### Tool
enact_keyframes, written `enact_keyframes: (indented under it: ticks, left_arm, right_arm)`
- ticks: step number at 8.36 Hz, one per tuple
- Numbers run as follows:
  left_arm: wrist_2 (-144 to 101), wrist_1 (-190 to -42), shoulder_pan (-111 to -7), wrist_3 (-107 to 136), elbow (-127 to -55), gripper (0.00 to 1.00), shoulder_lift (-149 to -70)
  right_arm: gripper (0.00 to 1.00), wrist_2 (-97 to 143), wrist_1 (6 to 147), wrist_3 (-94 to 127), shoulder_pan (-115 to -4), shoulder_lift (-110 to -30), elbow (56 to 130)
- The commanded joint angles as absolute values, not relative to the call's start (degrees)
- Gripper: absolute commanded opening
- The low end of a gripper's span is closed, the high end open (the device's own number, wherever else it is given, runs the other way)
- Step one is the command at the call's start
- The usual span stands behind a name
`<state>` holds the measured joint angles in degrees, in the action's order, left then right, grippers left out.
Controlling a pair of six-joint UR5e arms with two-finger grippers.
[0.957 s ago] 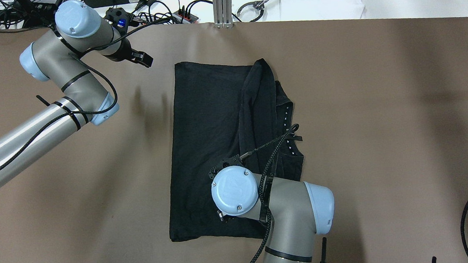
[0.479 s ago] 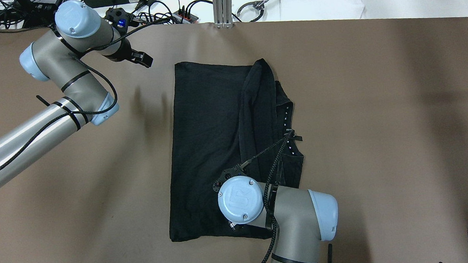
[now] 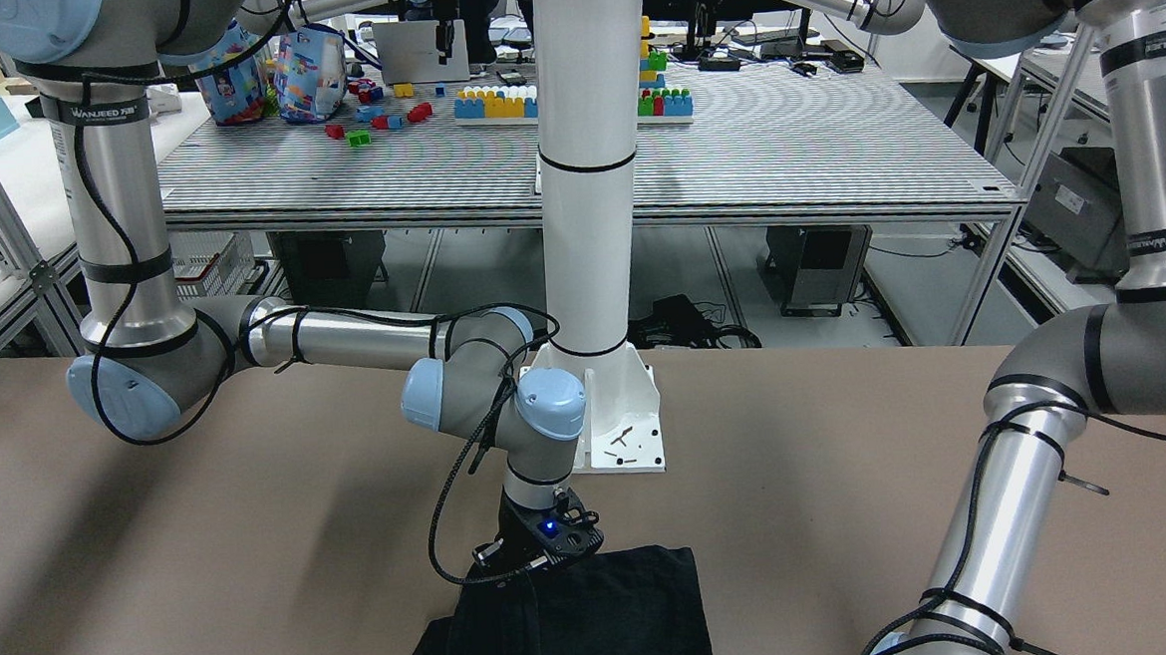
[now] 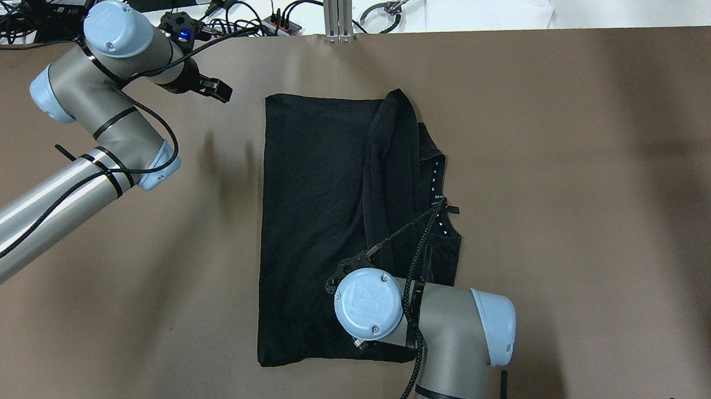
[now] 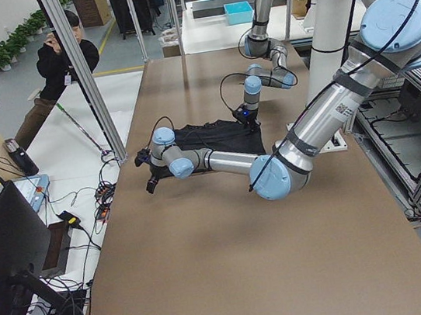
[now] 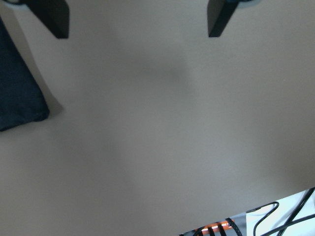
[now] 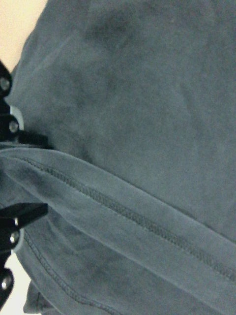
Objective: Fold clothes
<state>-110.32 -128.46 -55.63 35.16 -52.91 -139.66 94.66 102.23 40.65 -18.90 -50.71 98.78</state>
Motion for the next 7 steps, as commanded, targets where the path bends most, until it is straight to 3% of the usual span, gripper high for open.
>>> enact_keyframes:
  ticks: [1, 3, 7]
  left_arm:
    - [-110.3, -128.4, -55.6, 35.2, -52.9, 1.0, -139.7]
    - [-110.3, -128.4, -55.6, 35.2, -52.9, 1.0, -139.7]
    - [-110.3, -128.4, -55.6, 35.2, -52.9, 1.0, -139.7]
  right_arm:
    - [0.36, 94.7, 102.2, 40.6, -18.9, -50.7, 98.9]
    - [0.2, 94.7, 102.2, 40.6, -18.9, -50.8, 98.9]
    - [0.0, 94.7, 102.0, 40.6, -19.0, -50.7, 99.8]
